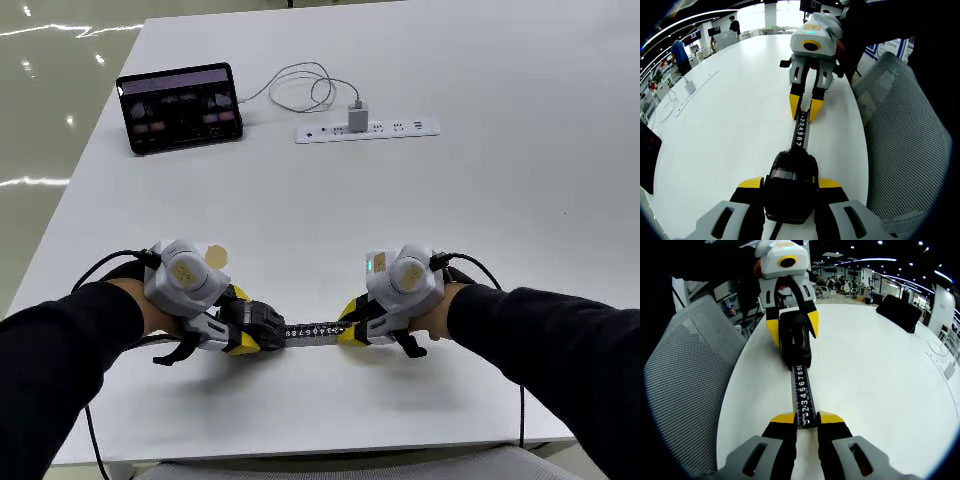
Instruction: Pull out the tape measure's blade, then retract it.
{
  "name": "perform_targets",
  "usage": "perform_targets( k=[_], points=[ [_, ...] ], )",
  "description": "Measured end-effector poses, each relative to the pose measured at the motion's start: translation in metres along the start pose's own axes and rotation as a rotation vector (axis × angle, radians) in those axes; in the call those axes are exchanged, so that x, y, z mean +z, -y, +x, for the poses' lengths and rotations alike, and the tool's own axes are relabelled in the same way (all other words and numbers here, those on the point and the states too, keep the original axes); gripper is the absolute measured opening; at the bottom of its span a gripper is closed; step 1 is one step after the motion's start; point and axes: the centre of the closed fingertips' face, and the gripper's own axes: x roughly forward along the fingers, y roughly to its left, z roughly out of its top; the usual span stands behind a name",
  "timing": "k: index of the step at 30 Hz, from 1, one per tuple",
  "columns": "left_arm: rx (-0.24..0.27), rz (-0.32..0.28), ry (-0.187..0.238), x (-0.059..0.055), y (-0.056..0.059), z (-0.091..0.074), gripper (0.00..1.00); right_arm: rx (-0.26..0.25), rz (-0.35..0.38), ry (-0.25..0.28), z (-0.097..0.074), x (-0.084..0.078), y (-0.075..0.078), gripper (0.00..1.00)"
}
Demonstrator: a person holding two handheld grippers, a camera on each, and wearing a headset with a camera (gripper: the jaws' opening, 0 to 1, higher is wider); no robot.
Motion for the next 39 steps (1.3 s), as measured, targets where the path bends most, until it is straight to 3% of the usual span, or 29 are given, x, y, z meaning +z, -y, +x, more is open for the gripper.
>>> perform_targets(
  k=[39],
  points=[
    [-0.004, -0.013, 0.003, -0.001, 0.000, 0.000, 0.34, -0.010, 0.019, -0.005, -0.016, -0.018, 0.004, 0.10]
  ],
)
